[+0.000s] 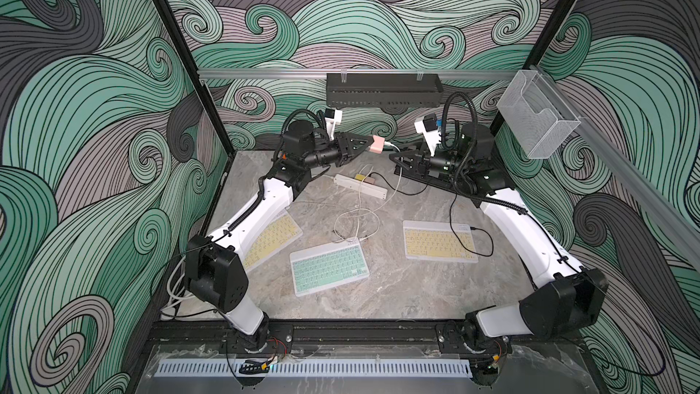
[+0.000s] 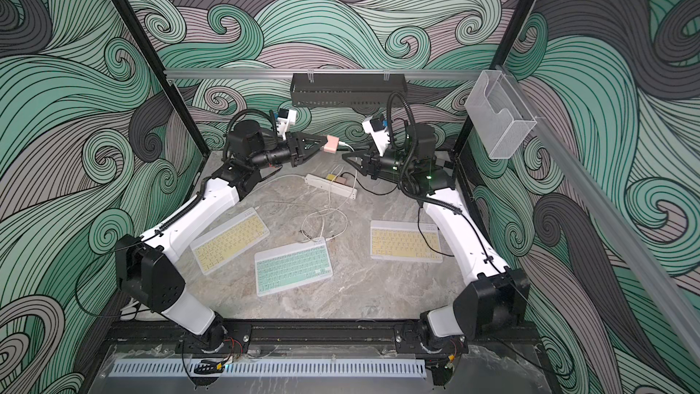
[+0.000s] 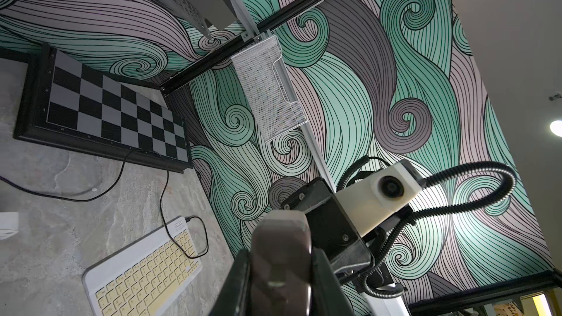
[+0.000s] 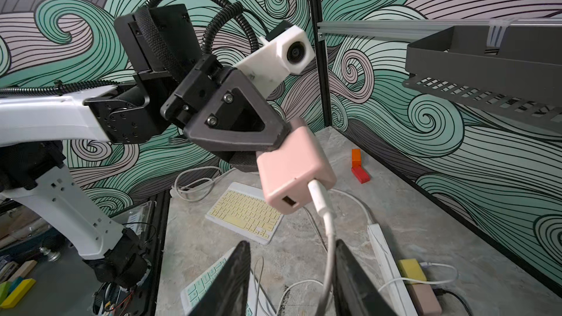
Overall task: Unplug the wireless keyboard
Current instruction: Remove the power cord from the plug.
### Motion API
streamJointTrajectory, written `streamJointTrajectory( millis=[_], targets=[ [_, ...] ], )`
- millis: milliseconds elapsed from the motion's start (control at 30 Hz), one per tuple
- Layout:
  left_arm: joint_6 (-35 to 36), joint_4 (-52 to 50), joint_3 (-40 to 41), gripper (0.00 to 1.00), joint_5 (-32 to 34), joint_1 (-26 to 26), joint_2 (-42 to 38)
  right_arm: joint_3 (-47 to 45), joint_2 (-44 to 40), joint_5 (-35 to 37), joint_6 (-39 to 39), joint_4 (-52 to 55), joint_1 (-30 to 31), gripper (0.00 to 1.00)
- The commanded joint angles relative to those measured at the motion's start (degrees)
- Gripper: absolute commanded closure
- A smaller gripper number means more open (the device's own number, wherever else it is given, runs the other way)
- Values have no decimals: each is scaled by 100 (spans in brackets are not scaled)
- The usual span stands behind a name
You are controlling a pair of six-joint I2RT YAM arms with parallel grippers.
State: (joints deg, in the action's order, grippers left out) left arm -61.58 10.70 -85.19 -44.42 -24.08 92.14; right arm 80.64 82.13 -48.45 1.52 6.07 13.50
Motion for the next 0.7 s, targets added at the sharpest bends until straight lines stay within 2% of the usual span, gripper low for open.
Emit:
streamJointTrajectory(
  millis=[0,167,367,567,667],
  targets=[
    [16,-174,-220,100,-176,-2,-66,212,21,23,-424,-25,-14,55],
    [19,-219,-261,100,-242,-53,-37,341,129,71,-486,1,-16,56],
    [-2,-209,-296,100,-242,-71,-39,471,301,-154,-492,34,29,67],
    [-38,-174,-296,100,-260,-89,-46,483,398,-414,-639,171,65,65],
    [-60,-165,-310,100,-299,-98,-25,450,409,-393,-686,153,72,67]
  ],
)
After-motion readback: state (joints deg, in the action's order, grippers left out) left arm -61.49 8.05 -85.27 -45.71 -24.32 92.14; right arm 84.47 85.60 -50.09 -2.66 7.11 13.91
